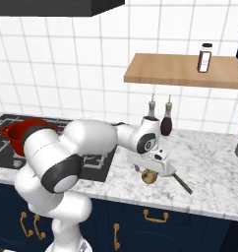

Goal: Put the potato and onion in the pot. Retrieve the spatula and lightly stir the vegetables in the pot.

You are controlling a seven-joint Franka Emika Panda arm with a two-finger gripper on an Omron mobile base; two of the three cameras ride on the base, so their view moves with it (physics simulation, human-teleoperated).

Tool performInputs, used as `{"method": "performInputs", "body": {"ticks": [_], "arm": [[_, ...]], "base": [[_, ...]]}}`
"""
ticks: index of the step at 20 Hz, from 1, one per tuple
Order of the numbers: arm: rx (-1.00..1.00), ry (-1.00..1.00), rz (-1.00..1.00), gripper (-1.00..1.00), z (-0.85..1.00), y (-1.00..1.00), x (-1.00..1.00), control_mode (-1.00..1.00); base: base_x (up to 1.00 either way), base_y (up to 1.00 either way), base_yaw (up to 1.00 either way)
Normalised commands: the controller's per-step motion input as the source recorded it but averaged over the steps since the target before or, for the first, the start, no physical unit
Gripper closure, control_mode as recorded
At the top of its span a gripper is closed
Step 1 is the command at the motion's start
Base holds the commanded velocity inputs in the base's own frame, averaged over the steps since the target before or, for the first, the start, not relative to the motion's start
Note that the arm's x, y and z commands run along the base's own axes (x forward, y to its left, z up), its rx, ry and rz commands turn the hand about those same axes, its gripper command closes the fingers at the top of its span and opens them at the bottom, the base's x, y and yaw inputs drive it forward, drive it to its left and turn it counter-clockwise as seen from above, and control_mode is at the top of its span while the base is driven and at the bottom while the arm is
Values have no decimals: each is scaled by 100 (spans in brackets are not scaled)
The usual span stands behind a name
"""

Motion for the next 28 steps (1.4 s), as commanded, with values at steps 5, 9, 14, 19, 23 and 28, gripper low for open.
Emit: {"method": "performInputs", "body": {"ticks": [5,9,14,19,23,28], "arm": [[3,1,0,-100,-31,-8,29,-100],[7,0,0,-100,-28,-9,10,-100],[1,8,0,-100,-23,-6,-12,-100],[0,6,0,100,-24,13,-31,-100],[-2,5,0,100,-18,10,-12,-100],[2,-22,0,100,47,3,-44,-100]], "base": [[0,0,0],[0,0,0],[0,0,0],[0,0,0],[0,0,0],[0,0,0]]}}
